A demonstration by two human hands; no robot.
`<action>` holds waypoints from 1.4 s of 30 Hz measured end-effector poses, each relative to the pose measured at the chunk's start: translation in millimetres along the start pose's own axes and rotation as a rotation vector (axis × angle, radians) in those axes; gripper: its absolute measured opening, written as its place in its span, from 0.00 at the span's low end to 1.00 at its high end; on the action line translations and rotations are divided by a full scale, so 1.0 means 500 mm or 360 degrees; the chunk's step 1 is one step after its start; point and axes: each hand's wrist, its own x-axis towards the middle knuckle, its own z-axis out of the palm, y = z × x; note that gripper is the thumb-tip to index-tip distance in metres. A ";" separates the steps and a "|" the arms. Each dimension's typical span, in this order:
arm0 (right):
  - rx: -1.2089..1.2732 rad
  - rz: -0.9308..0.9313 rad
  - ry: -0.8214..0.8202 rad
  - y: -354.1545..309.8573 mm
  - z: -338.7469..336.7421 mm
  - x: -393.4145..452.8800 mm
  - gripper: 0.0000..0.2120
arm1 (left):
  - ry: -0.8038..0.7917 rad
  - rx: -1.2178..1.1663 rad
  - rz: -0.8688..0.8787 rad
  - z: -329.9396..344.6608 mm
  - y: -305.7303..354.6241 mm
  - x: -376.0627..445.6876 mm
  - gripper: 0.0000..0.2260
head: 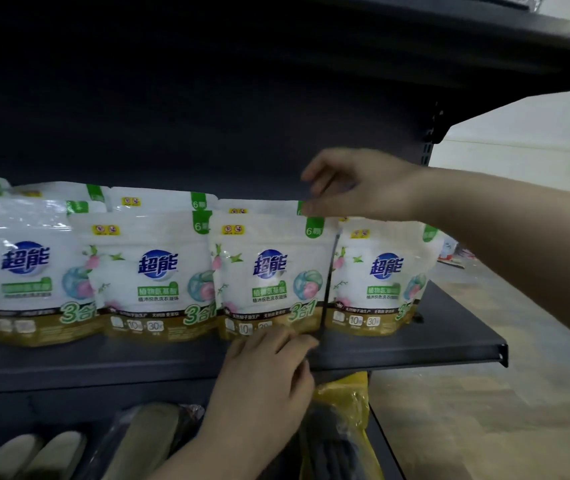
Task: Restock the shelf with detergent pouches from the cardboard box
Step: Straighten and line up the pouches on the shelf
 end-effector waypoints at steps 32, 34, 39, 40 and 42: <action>-0.0349 -0.0366 -0.0251 -0.295 0.207 0.175 0.15 | 0.0514 -0.0118 -0.0190 -0.132 -0.303 -0.071 0.09; -0.0450 -0.0324 -0.0308 -0.295 0.224 0.178 0.19 | 0.0554 -0.0143 -0.0223 -0.138 -0.316 -0.075 0.10; -0.0594 -0.0330 -0.0301 -0.286 0.233 0.175 0.17 | 0.0500 -0.0170 -0.0211 -0.136 -0.320 -0.068 0.10; -0.0590 -0.0326 -0.0299 -0.285 0.232 0.173 0.15 | 0.0490 -0.0157 -0.0203 -0.135 -0.319 -0.066 0.10; -0.0578 -0.0327 -0.0300 -0.281 0.232 0.170 0.12 | 0.0485 -0.0161 -0.0192 -0.134 -0.318 -0.062 0.09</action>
